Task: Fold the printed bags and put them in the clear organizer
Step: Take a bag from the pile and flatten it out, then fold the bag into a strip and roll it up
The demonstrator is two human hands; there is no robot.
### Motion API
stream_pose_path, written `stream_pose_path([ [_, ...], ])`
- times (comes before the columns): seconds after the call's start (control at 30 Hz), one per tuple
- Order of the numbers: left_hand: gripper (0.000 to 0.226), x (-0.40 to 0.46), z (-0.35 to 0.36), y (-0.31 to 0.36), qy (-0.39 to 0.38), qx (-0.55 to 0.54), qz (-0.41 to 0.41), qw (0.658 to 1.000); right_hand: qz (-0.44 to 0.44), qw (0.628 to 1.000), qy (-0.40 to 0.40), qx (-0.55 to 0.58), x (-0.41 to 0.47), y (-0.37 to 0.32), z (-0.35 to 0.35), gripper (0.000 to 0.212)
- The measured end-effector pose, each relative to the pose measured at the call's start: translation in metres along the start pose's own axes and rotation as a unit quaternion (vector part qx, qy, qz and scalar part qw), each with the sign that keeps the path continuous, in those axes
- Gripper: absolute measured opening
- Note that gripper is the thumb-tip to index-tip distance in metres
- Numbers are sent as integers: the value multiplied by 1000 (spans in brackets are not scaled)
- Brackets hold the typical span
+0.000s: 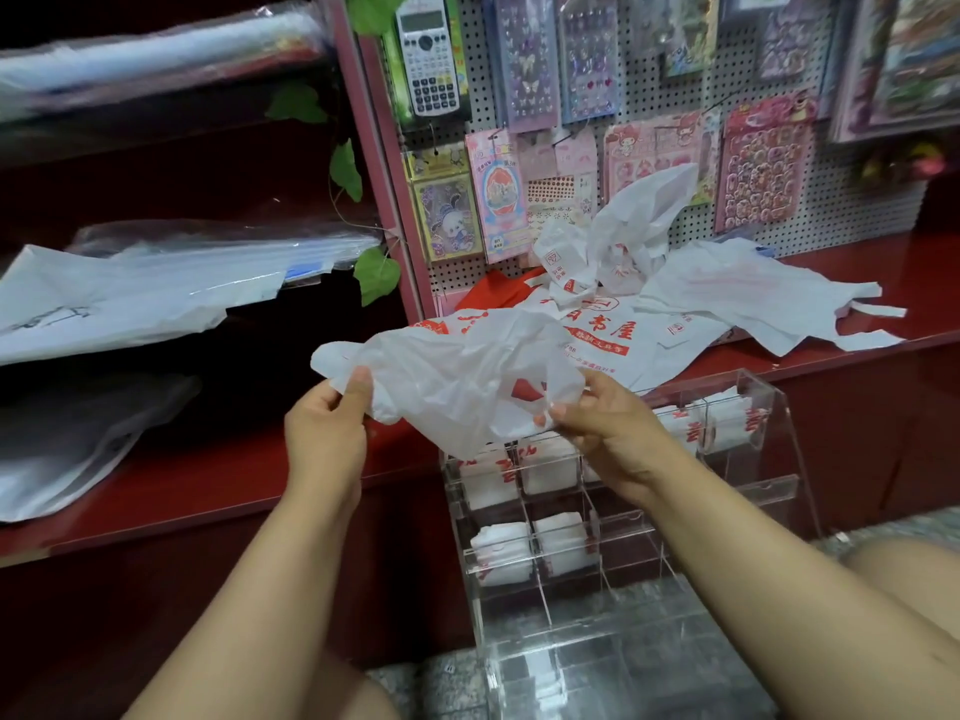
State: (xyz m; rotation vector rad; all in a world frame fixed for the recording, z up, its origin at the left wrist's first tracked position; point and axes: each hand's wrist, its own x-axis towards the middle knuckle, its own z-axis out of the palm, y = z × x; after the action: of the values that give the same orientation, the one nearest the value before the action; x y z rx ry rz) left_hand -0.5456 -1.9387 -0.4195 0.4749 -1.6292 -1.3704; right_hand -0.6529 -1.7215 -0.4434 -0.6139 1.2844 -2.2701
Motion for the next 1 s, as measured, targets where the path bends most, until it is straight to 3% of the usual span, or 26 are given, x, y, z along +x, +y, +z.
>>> stream_pose_path([
  [0.07,27,8,-6,0,22,7,4,1000,-14,996,50,68,4,-10,-5,36],
  [0.2,26,26,-22,1,51,11,3,999,-22,980,72,183,11,-26,-15,19],
  [0.27,23,33,-28,4,53,7,1,999,-28,974,51,220,12,-32,-19,25],
  [0.33,24,40,-35,8,50,9,3,999,-42,974,-10,224,16,-37,-25,47],
  [0.4,23,46,-41,13,46,18,14,999,-60,979,-45,189,21,-42,-30,72],
  [0.47,22,53,-47,18,39,32,27,998,-78,990,-8,118,26,-46,-31,77],
  [0.53,26,58,-53,20,29,52,35,998,-108,992,44,51,30,-49,-29,62],
  [0.67,33,63,-62,21,18,74,42,996,-163,975,128,-86,33,-50,-22,6],
  [0.83,47,63,-66,14,13,94,54,994,-148,960,227,-64,36,-54,-25,19],
  [1.0,44,63,-62,16,34,110,90,989,-163,951,240,-106,38,-54,-26,28],
])
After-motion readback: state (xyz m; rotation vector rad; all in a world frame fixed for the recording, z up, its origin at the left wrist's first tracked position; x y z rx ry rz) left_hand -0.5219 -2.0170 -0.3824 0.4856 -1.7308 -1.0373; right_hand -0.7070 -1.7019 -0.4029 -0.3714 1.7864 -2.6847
